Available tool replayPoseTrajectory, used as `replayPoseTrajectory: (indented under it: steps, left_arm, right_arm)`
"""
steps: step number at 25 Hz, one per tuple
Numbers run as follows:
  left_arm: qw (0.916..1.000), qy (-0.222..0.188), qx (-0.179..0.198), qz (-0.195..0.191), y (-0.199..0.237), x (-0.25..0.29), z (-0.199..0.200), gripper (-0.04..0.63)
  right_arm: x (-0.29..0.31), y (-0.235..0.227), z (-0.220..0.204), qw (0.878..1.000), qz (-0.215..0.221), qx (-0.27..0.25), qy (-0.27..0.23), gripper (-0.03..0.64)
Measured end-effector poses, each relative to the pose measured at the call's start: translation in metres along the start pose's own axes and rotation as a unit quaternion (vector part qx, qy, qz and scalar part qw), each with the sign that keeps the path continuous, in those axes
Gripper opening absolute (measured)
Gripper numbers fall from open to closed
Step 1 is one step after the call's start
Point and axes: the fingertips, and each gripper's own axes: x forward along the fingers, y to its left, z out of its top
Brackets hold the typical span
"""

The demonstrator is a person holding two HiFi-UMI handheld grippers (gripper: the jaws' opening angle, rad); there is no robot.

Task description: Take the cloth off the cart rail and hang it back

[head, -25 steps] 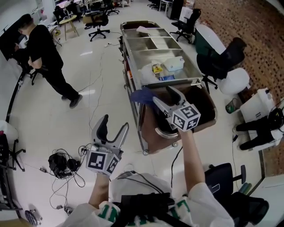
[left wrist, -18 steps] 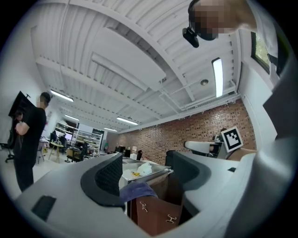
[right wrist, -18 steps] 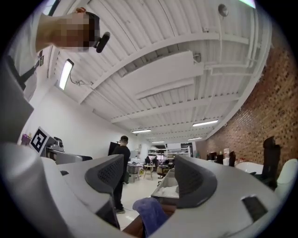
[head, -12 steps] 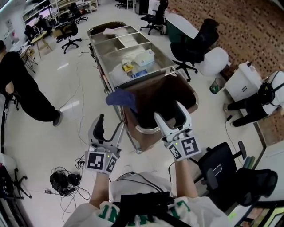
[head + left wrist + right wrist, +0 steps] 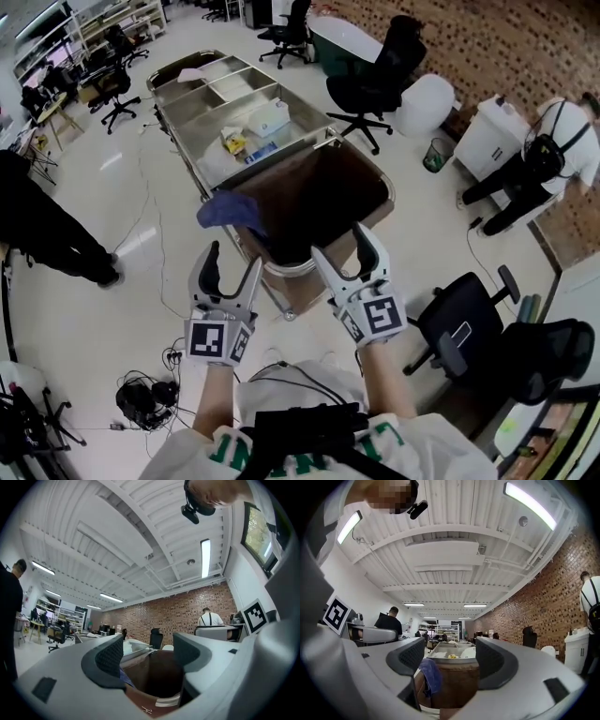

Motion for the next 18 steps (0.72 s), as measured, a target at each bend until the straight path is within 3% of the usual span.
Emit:
replayPoseTrajectory:
  steps: [18]
  left_arm:
    - [0.9991,0.007,0.0,0.041,0.021,-0.028,-0.004,0.328]
  right_arm:
    - [0.015,0.05,-0.004,0.998,0.067,0.01,0.012,0.364]
